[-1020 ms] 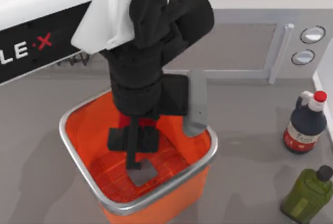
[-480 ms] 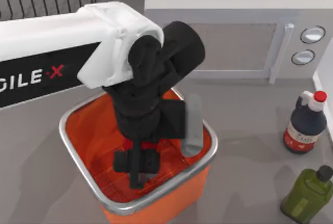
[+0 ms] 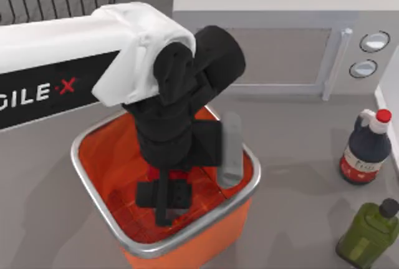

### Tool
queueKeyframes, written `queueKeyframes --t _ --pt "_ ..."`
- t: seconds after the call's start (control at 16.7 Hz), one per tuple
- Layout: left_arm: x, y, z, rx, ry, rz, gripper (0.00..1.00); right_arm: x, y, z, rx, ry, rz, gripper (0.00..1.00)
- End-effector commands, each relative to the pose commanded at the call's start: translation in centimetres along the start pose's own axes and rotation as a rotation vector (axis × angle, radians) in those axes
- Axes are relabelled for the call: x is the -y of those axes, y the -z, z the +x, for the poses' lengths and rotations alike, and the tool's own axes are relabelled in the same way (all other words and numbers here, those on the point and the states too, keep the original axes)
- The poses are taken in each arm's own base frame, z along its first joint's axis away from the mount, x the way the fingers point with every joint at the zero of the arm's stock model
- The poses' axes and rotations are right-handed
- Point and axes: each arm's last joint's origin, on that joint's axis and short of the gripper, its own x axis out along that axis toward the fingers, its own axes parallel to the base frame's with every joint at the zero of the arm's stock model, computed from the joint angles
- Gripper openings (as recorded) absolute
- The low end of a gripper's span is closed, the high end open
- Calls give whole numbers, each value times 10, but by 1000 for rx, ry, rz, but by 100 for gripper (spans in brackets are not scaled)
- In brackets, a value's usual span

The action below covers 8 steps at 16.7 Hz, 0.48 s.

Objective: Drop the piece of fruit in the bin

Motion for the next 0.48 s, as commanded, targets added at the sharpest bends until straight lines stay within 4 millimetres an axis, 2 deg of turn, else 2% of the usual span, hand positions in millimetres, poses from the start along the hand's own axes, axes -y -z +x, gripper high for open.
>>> queueKeyframes --t 0.48 --pt "0 0 0 0 0 0 98 0 0 0 0 0 0 100"
